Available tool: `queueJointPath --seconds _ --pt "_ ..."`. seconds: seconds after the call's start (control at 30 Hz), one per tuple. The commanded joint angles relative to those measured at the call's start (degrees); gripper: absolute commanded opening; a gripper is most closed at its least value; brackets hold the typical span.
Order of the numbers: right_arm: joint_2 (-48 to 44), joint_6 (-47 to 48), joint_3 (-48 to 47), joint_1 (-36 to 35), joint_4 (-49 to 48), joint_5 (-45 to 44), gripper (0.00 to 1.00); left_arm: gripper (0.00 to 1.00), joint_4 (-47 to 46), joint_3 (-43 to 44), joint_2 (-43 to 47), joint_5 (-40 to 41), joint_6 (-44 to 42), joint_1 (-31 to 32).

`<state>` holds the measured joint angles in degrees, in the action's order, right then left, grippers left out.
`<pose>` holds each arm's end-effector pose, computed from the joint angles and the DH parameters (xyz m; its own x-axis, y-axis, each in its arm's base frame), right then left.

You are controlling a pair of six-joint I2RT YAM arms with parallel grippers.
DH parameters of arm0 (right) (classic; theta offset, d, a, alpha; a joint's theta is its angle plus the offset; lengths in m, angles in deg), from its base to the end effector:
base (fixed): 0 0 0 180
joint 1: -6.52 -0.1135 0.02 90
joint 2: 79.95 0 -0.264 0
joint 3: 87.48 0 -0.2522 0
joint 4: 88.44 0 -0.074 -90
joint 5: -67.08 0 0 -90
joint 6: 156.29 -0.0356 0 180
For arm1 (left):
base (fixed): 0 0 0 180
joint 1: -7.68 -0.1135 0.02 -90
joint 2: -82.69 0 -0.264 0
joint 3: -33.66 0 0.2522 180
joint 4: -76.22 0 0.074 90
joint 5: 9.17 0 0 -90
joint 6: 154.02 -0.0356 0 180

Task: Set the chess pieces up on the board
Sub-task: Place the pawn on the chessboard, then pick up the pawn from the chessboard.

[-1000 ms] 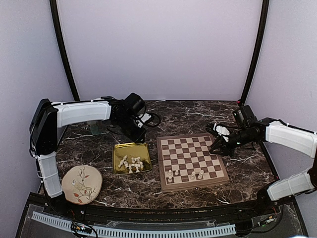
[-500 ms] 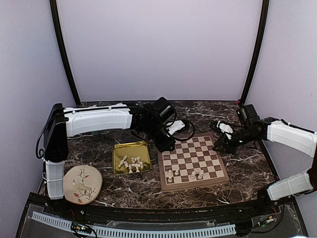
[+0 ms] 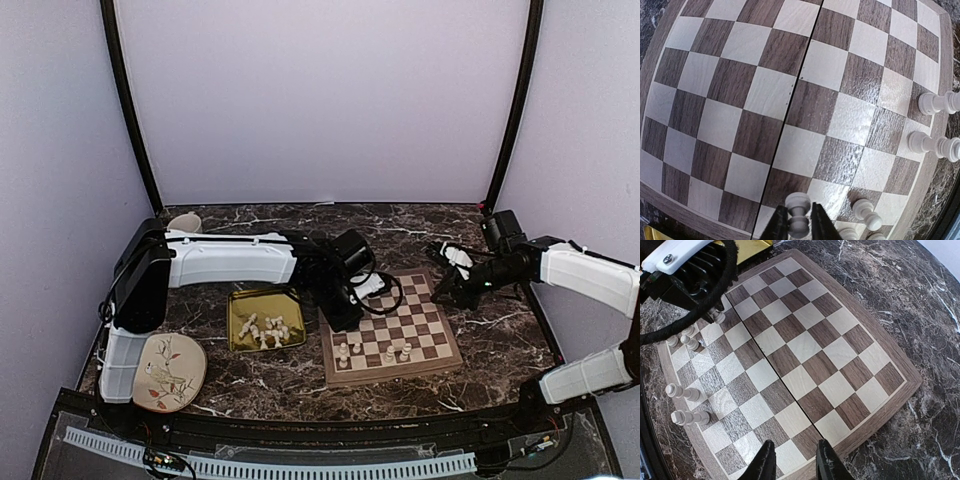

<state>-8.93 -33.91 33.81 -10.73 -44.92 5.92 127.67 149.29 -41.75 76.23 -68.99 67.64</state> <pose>0.2237 0.0875 0.2224 -0.3896 -0.6122 -0.6881 -0.8610 0.5073 0.0363 0.2342 -0.4108 0.1975 -0.3566 0.7891 -0.5002 0.9171 0.3977 -0.0264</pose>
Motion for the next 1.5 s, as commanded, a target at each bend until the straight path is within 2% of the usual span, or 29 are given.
queueJointPath --seconds 0.0,0.13,0.27,0.37,0.47,0.63,0.83,1.03,1.13,1.47 --pt "-0.9 -0.4 0.3 0.4 -1.2 1.3 0.29 0.25 -0.7 1.5 1.0 -0.3 0.8 -0.1" --pt "-0.4 -0.1 0.1 0.5 -0.9 1.4 0.30 0.35 0.1 2.5 1.0 -0.2 0.2 -0.2" --pt "0.2 1.4 -2.2 0.4 1.5 1.6 0.30 0.35 2.7 5.0 1.8 2.4 -0.9 -0.5" --pt "1.7 2.5 -5.9 0.3 4.4 2.9 0.30 0.34 2.5 3.8 5.0 3.5 -1.9 -2.3" --pt "4.5 3.6 -10.6 -0.8 7.4 2.7 0.30 0.32 -0.7 -0.5 9.8 5.1 -1.9 -5.9" --pt "9.2 5.5 -17.6 -5.9 11.6 -0.9 0.31 0.33 -12.1 -11.1 20.6 6.0 -0.9 -14.0" --pt "14.6 5.5 -25.0 -14.5 14.2 -4.6 0.34 0.37 -23.0 -22.4 28.4 7.6 -5.3 -18.5" --pt "24.9 5.2 -32.1 -20.2 16.9 -6.2 0.37 0.39 -33.0 -31.6 32.2 7.8 0.7 -25.7" --pt "28.2 5.3 -34.5 -22.1 17.8 -6.9 0.42 0.39 -32.5 -31.9 33.7 8.0 0.9 -26.7" --pt "34.9 4.7 -38.1 -27.7 18.8 -8.4 0.43 0.39 -32.9 -33.1 37.3 4.8 0.2 -26.8"
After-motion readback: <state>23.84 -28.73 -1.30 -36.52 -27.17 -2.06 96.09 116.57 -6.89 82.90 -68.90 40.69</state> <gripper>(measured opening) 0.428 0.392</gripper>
